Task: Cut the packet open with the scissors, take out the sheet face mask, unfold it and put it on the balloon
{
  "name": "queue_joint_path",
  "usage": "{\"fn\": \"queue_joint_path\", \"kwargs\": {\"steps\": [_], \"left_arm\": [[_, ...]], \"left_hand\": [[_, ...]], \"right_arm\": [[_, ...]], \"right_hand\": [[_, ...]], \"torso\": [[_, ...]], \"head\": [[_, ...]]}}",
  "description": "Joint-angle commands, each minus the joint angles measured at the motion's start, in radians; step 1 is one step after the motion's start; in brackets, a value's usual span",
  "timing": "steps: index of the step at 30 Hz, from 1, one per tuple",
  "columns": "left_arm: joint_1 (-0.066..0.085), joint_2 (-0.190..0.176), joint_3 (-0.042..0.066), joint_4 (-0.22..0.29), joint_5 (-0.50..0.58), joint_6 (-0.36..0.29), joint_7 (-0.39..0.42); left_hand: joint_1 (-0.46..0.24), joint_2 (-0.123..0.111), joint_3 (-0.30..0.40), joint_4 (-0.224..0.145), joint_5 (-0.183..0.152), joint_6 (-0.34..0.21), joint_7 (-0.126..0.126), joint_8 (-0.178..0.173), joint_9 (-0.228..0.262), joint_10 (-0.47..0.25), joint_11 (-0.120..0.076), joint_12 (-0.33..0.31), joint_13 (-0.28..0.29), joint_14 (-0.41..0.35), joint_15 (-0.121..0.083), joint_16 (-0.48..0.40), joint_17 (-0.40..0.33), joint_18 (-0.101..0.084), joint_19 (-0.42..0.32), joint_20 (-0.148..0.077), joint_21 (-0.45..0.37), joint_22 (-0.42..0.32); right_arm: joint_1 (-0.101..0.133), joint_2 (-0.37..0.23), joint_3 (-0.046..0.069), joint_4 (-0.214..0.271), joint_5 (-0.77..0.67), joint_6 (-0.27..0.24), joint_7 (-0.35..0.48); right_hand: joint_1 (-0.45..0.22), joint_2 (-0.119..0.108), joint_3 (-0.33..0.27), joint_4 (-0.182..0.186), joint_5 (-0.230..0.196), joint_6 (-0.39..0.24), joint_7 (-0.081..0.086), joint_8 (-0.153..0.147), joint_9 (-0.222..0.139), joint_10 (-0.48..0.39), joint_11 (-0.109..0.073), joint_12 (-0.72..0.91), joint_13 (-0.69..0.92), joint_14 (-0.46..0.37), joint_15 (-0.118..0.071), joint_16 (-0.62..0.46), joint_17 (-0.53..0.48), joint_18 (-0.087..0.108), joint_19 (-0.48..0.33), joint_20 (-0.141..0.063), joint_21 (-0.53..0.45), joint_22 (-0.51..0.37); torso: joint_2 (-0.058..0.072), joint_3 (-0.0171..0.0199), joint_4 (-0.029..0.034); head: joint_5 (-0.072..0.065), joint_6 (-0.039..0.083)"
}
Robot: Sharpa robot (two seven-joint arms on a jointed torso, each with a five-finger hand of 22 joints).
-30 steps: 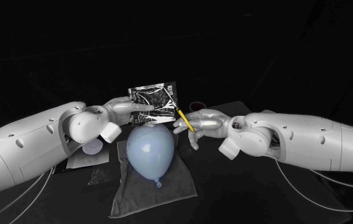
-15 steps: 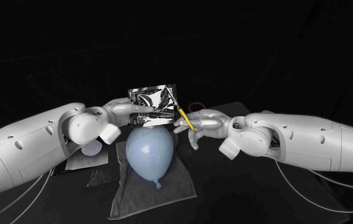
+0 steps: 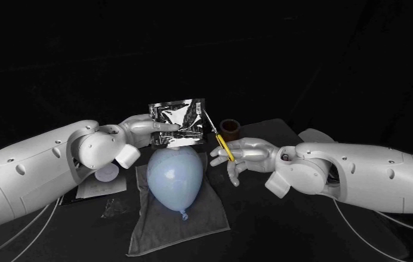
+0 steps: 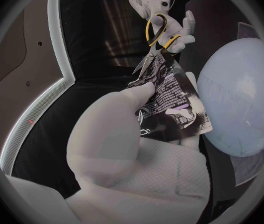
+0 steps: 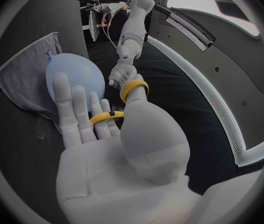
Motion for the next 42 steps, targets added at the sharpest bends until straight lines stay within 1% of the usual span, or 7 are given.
{"fn": "queue_joint_path", "kwargs": {"steps": [1, 10, 25, 28, 31, 37, 42], "left_arm": [[0.001, 0.001, 0.001, 0.002, 0.002, 0.016, 0.013], [0.001, 0.001, 0.001, 0.003, 0.002, 0.016, 0.013], [0.001, -0.002, 0.001, 0.005, 0.0, 0.023, 0.011], [0.001, -0.002, 0.001, 0.006, 0.0, 0.025, 0.011], [0.001, -0.002, 0.001, 0.007, -0.001, 0.027, 0.01], [0.001, -0.002, 0.001, 0.008, -0.004, 0.033, 0.009], [0.001, 0.0, 0.001, 0.009, -0.007, 0.038, 0.008]], "left_hand": [[0.004, 0.006, 0.003, -0.003, 0.004, 0.006, -0.002, 0.003, 0.104, 0.01, 0.0, 0.001, 0.001, 0.007, -0.003, -0.003, 0.001, 0.016, 0.008, 0.001, -0.002, -0.001], [0.004, 0.006, 0.003, -0.003, 0.004, 0.006, -0.002, 0.003, 0.104, 0.01, 0.0, 0.001, 0.001, 0.007, -0.003, -0.003, 0.001, 0.016, 0.008, 0.001, -0.002, -0.001], [0.004, 0.006, 0.003, -0.003, 0.004, 0.006, -0.002, 0.003, 0.104, 0.01, 0.0, 0.001, 0.001, 0.007, -0.003, -0.003, 0.001, 0.016, 0.008, 0.001, -0.002, -0.001], [0.004, 0.006, 0.003, -0.003, 0.004, 0.006, -0.002, 0.003, 0.104, 0.01, 0.0, 0.001, 0.001, 0.007, -0.003, -0.003, 0.001, 0.016, 0.008, 0.001, -0.002, -0.001], [0.004, 0.006, 0.003, -0.003, 0.004, 0.006, -0.002, 0.003, 0.104, 0.01, 0.0, 0.001, 0.001, 0.007, -0.003, -0.003, 0.001, 0.016, 0.008, 0.001, -0.002, -0.001], [0.004, 0.005, 0.004, -0.006, 0.004, 0.005, -0.002, 0.005, 0.109, 0.012, 0.0, 0.001, 0.0, 0.009, -0.003, -0.004, 0.002, 0.016, 0.011, 0.0, -0.003, 0.0], [0.004, 0.005, 0.004, -0.006, 0.004, 0.005, -0.002, 0.005, 0.109, 0.012, 0.0, 0.001, 0.0, 0.009, -0.003, -0.004, 0.002, 0.016, 0.011, 0.0, -0.003, 0.0]], "right_arm": [[-0.012, -0.001, 0.001, 0.011, 0.003, 0.013, 0.006], [-0.033, 0.002, 0.001, 0.024, 0.002, 0.025, -0.002], [-0.031, -0.004, 0.002, 0.03, -0.004, 0.029, 0.005], [-0.027, -0.001, 0.004, 0.023, 0.005, 0.034, 0.008], [-0.022, 0.005, 0.005, 0.017, 0.012, 0.039, 0.009], [-0.003, 0.026, 0.007, -0.006, 0.02, 0.046, 0.011], [0.01, 0.044, 0.008, -0.023, 0.024, 0.052, 0.011]], "right_hand": [[-0.002, -0.012, 0.008, 0.003, -0.002, -0.039, 0.057, 0.01, -0.002, 0.007, -0.003, 0.006, 0.001, -0.082, -0.075, 0.007, 0.002, 0.034, -0.004, -0.001, 0.002, -0.002], [-0.004, -0.012, 0.015, 0.013, -0.002, -0.031, 0.07, 0.022, -0.005, 0.017, -0.006, 0.011, 0.001, -0.083, -0.077, 0.009, 0.004, 0.034, -0.004, -0.003, 0.005, -0.004], [-0.005, -0.01, 0.016, 0.017, -0.002, -0.028, 0.072, 0.026, -0.006, 0.018, -0.007, 0.012, 0.001, -0.085, -0.078, 0.01, 0.005, 0.034, -0.005, -0.003, 0.005, -0.005], [-0.01, -0.017, 0.018, 0.028, -0.002, -0.032, 0.053, 0.031, -0.01, 0.008, -0.004, 0.006, -0.001, -0.094, -0.076, 0.009, 0.006, 0.034, -0.008, -0.002, 0.006, -0.008], [-0.009, -0.018, 0.021, 0.032, -0.002, -0.033, 0.042, 0.035, -0.013, 0.005, -0.003, 0.005, -0.001, -0.099, -0.074, 0.009, 0.007, 0.034, -0.01, -0.001, 0.006, -0.009], [-0.009, -0.018, 0.022, 0.034, -0.002, -0.034, 0.038, 0.036, -0.014, 0.003, -0.002, 0.004, -0.001, -0.101, -0.074, 0.009, 0.007, 0.033, -0.011, -0.001, 0.006, -0.01], [-0.009, -0.016, 0.023, 0.035, -0.002, -0.033, 0.036, 0.037, -0.014, 0.004, -0.002, 0.005, -0.001, -0.102, -0.074, 0.009, 0.008, 0.033, -0.012, -0.001, 0.006, -0.01]], "torso": [[-0.001, 0.0006, -0.0015], [0.001, 0.0004, 0.001], [0.0, 0.0015, 0.0017], [0.001, 0.0011, 0.0004], [0.001, 0.0014, 0.0014], [0.0, 0.0006, 0.0005], [0.0, 0.0003, 0.0029]], "head": [[0.002, -0.001], [-0.001, -0.001], [0.002, -0.003], [0.004, -0.003], [0.004, -0.003], [0.002, 0.0], [0.002, 0.0]]}}
